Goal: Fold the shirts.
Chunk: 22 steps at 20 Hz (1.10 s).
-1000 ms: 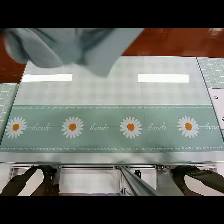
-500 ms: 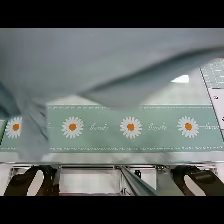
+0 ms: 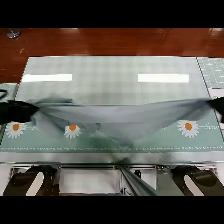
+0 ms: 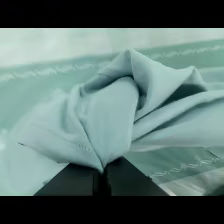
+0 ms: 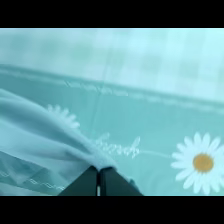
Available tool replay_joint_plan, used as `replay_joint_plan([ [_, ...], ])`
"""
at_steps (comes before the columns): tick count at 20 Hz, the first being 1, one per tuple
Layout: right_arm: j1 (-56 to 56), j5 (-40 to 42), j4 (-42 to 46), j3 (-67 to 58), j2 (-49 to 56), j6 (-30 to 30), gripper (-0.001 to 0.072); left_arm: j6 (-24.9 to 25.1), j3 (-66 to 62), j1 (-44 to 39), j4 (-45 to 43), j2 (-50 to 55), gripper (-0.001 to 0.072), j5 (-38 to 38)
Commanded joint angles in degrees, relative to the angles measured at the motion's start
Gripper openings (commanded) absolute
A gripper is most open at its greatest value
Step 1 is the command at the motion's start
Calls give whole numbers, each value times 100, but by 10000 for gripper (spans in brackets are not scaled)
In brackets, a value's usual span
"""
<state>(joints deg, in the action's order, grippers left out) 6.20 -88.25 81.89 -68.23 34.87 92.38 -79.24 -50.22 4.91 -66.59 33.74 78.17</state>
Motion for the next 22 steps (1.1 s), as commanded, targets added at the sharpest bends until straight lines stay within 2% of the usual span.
replay_joint_plan([
  [1, -4, 1591, 748, 2153, 238, 505, 23, -103, 1408, -42, 734, 697, 23, -1364],
  [2, -66, 1978, 1067, 2426, 595, 748, 23, -101, 1460, -42, 879, 1093, 22, -1624],
  [4, -409, 2544, 1054, 2483, 1482, 848, 23, -96, 1364, -44, 1255, 1937, 23, -2063],
  [6, -752, 2977, 610, 2280, 2319, 697, 23, -92, 1099, -87, 1526, 2699, 23, -2302],
  [8, -977, 3049, 11, 1895, 3018, 382, 24, -72, 695, -214, 1731, 3289, 30, -2271],
  [9, -1073, 2986, -321, 1659, 3307, 208, 52, -2, 437, -304, 1738, 3506, 183, -2190],
  [10, -1165, 2872, -667, 1425, 3517, -81, 336, 138, 190, -367, 1733, 3648, 576, -2015],
  [11, -1281, 2594, -1051, 1130, 3685, -527, 629, 214, -103, -376, 1641, 3755, 708, -1698],
  [12, -1416, 2225, -1209, 828, 3781, -780, 628, 221, -404, -328, 1322, 3801, 708, -1290],
  [14, -1827, 1567, -914, 391, 3722, -1139, 628, 155, -831, -70, 424, 3709, 706, -369],
  [16, -2518, 1294, -426, 448, 3440, -1150, 627, 157, -636, 450, 57, 3318, 705, 96],
  [17, -2973, 1322, -461, 678, 3259, -1141, 627, 157, -302, 717, 170, 3042, 705, 114],
  [19, -3810, 1631, -1169, 1534, 2885, -1156, 626, 162, 772, 1147, 688, 2400, 705, -24],
  [22, -4291, 1928, -2269, 2879, 2479, -1762, 626, 470, 2323, 1443, 1821, 1458, 704, -275],
])
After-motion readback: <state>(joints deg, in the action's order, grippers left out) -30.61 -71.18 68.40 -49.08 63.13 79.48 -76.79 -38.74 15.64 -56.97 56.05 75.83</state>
